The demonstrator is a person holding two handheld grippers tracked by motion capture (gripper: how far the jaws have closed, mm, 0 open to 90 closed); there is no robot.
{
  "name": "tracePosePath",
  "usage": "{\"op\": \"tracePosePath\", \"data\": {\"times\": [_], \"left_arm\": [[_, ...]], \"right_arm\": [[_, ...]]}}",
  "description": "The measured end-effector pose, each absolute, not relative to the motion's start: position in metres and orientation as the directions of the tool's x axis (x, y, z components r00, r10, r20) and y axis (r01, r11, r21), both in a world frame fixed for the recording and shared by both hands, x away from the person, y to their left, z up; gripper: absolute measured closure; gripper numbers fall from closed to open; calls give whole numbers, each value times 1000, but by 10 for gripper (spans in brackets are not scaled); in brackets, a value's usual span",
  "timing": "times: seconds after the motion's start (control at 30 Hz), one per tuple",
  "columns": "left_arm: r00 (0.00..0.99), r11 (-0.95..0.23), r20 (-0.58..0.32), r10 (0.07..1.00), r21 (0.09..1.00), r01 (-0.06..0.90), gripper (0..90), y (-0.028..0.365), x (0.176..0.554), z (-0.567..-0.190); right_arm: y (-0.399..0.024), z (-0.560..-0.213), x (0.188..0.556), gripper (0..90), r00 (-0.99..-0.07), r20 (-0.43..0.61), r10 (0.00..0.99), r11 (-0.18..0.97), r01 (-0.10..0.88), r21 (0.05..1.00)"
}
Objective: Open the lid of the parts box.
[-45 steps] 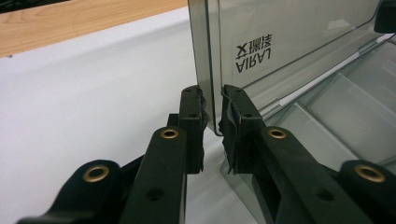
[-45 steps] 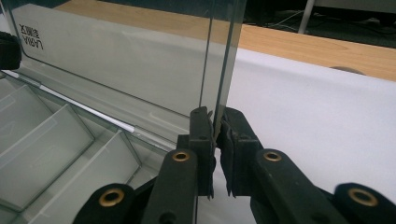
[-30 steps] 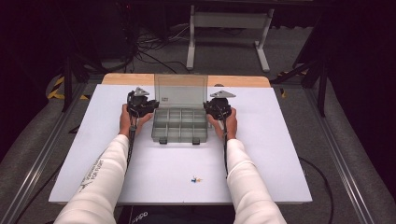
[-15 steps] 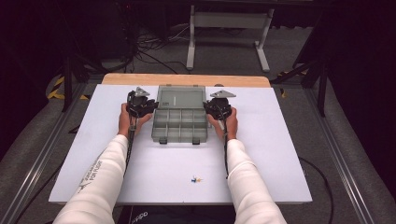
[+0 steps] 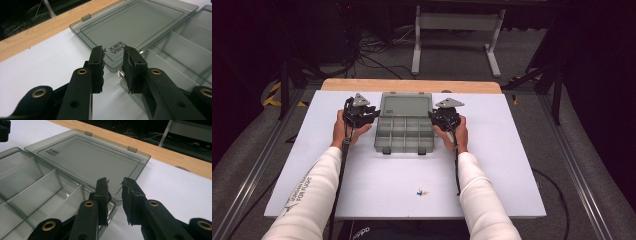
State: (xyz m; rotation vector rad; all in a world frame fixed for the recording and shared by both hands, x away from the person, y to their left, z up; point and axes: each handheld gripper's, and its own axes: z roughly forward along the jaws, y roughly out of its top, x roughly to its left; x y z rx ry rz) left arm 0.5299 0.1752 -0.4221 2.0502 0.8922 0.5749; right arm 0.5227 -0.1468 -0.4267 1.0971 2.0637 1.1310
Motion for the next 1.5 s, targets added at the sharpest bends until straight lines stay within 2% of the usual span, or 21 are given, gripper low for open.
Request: {"op": "tracePosePath", "data": {"times": [0.47,0.83,1.0,1.1,1.27,1.5], "left_arm": [[706,-476,144,694,828,298,683,176,499,-404],[738,-522,203,644,822,229,637,186,473,-400],[746,-583,273,607,791,185,617,187,459,-401],[752,-574,271,601,801,170,603,191,451,-401],[748,-570,289,598,809,143,560,194,442,-401],[754,-555,296,587,825,108,439,196,426,-401]], "right_arm": [[-156,-417,497,723,-577,-70,814,326,353,877],[-161,-413,476,710,-625,-95,775,360,312,879],[-160,-410,464,702,-653,-113,749,378,282,882],[-158,-408,456,695,-669,-117,734,385,268,883],[-157,-409,446,690,-691,-122,713,394,251,884],[-157,-407,432,664,-709,-121,694,398,239,886]]}}
